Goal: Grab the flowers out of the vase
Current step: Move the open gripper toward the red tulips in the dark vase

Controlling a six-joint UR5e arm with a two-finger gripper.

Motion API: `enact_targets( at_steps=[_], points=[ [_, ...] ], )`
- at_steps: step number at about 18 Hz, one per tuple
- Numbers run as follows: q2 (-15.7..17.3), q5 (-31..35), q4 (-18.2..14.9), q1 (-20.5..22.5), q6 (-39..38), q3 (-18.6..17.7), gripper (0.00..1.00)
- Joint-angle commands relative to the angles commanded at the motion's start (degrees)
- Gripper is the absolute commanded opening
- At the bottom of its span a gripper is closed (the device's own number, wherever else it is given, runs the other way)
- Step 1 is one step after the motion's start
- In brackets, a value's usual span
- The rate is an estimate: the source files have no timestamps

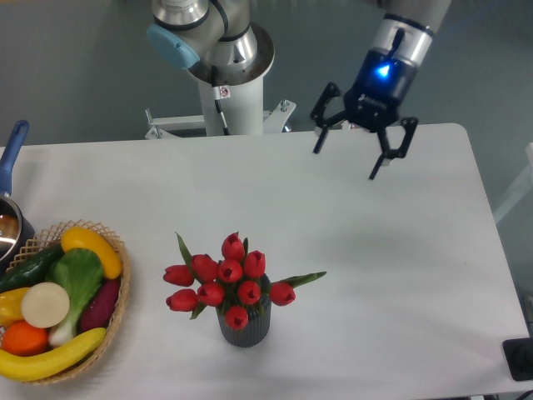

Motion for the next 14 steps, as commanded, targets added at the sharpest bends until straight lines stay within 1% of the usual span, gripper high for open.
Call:
enact_targets(
  at_steps=[2,7,14],
  points=[
    [0.0,0.18,0.18,-1.4,-0.09,0.09,1.0],
    [0.44,0.35,0.27,-1.76,-1.58,0.26,1.0],
    [0.44,0.44,0.44,-3.08,-1.49,0.09,1.0]
  ],
)
